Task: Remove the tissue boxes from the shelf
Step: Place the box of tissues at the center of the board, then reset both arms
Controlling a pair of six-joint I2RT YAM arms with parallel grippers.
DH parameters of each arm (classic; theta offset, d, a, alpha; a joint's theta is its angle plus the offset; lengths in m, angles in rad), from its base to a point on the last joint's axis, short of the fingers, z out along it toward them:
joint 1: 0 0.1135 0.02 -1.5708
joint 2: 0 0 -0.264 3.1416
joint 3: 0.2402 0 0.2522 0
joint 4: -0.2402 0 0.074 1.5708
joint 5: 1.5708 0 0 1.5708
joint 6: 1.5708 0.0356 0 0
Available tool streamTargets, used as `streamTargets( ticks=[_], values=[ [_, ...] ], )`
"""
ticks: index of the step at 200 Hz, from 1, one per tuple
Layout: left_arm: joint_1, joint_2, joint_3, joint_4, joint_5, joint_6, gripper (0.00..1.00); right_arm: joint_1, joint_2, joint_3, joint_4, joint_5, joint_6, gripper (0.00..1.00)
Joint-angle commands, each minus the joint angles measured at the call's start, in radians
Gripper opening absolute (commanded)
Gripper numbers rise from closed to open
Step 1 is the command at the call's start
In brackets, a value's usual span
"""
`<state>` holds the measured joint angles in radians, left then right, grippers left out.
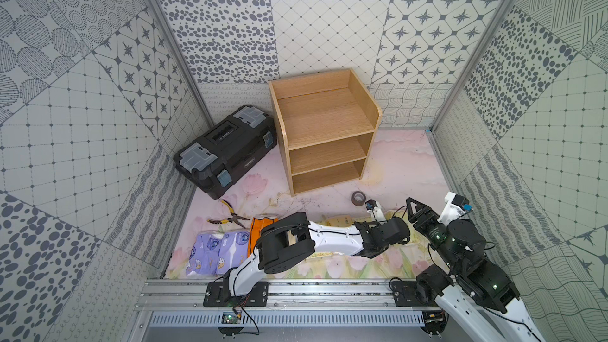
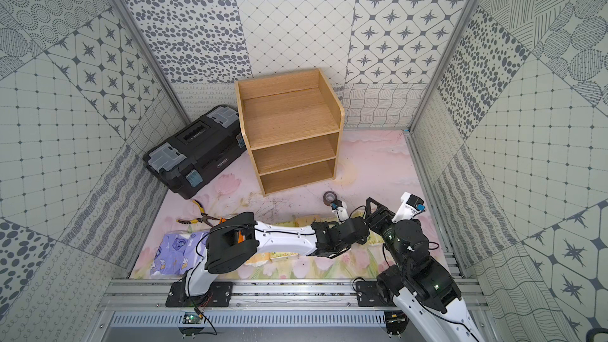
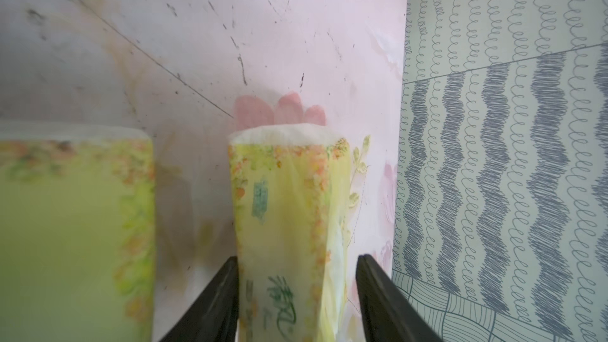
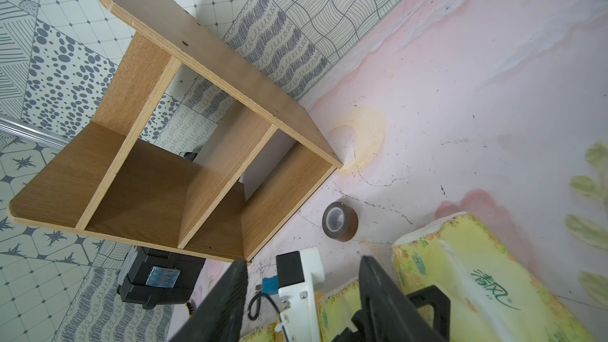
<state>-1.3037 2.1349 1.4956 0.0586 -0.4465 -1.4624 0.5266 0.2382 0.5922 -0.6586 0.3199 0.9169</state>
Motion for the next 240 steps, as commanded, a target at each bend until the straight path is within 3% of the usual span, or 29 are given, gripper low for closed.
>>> streamTargets(
  ticks=[1, 58, 102, 116, 152, 175, 214, 240],
  values=[
    [-0.047, -0.134, -0.069, -0.073, -0.244, 0.027, 0.63, 0.004, -0.01, -0.022, 0.001, 0.023, 0.019, 0.58],
    [-0.094, -0.394, -0.317, -0.202, -0.512, -0.06, 0.67, 0.003, 0.029, -0.079, -0.002, 0.061, 0.063, 0.58],
    [-0.094, -0.605, -0.48, -0.683, -0.709, -0.355, 0.84, 0.003, 0.1, -0.132, 0.027, 0.126, 0.082, 0.6],
    [-0.09, -0.674, -0.533, -0.782, -0.746, -0.375, 0.88, 0.002, 0.142, -0.138, 0.041, 0.148, 0.083, 0.6],
    [0.031, -0.872, -0.662, -0.771, -0.683, -0.138, 0.92, -0.01, 0.34, -0.114, 0.091, 0.204, 0.073, 0.6],
    [0.106, -1.027, -0.745, -0.709, -0.66, 0.026, 0.93, -0.071, 0.495, -0.081, 0.13, 0.199, 0.063, 0.61],
    [0.301, -1.303, -0.855, -0.565, -0.534, 0.336, 0.95, -0.301, 0.655, -0.11, 0.386, -0.015, -0.043, 0.64],
    [0.473, -1.403, -0.88, -0.47, -0.469, 0.566, 0.99, -0.446, 0.722, -0.113, 0.533, -0.127, -0.142, 0.66]
  ],
)
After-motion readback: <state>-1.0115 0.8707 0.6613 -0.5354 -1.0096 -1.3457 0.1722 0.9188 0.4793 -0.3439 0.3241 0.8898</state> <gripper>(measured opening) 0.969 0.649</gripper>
